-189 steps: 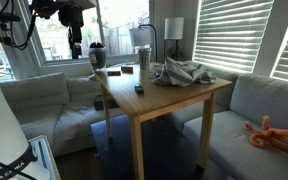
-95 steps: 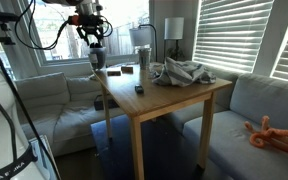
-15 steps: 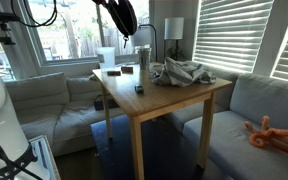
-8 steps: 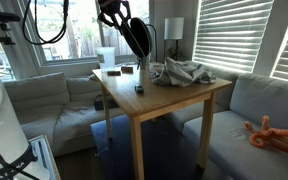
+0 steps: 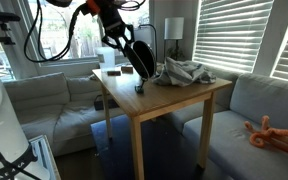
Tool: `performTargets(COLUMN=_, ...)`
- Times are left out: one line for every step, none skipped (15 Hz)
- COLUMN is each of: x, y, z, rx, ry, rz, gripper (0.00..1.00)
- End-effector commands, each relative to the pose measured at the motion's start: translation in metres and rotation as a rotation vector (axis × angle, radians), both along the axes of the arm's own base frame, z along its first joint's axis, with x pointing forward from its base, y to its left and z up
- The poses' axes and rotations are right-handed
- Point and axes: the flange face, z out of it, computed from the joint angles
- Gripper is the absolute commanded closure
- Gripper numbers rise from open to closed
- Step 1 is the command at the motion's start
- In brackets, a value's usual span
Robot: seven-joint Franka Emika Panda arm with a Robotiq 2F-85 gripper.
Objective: Pick up the black glasses case from the container and put it on the table
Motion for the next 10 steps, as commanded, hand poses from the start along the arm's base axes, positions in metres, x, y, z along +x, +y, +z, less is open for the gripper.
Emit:
performTargets(x=-0.001, y=-0.006, z=-0.022, rx=-0.078, ry=0.021, rz=0.036, gripper=0.97)
performTargets(x=-0.001, y=-0.007, z=-0.027, rx=-0.096, ry=0.034, rz=0.040, gripper=0.97)
performTargets(x=-0.001, y=-0.008, z=-0.032, rx=-0.115, ry=0.044, rz=0.044, gripper=0.97)
performTargets(x=0.001, y=-0.009, z=-0.036, rx=-0.121, ry=0.054, rz=0.050, gripper=0.97)
performTargets(x=0.001, y=-0.010, z=-0.039, rx=-0.134, ry=0.059, rz=0.056, gripper=0.97)
performTargets(x=0.003, y=-0.009, z=-0.042, rx=-0.130, ry=0.062, rz=0.065, gripper=0.97)
performTargets(x=0.005, y=-0.009, z=-0.045, rx=-0.144, ry=0.065, rz=0.072, gripper=0.97)
performTargets(x=0.009, y=-0.009, z=-0.046, rx=-0.150, ry=0.062, rz=0.079, gripper=0.97)
performTargets(x=0.012, y=-0.010, z=-0.048, rx=-0.158, ry=0.064, rz=0.085, gripper=0.97)
performTargets(x=0.016, y=-0.011, z=-0.051, rx=-0.166, ry=0.059, rz=0.088, gripper=0.97)
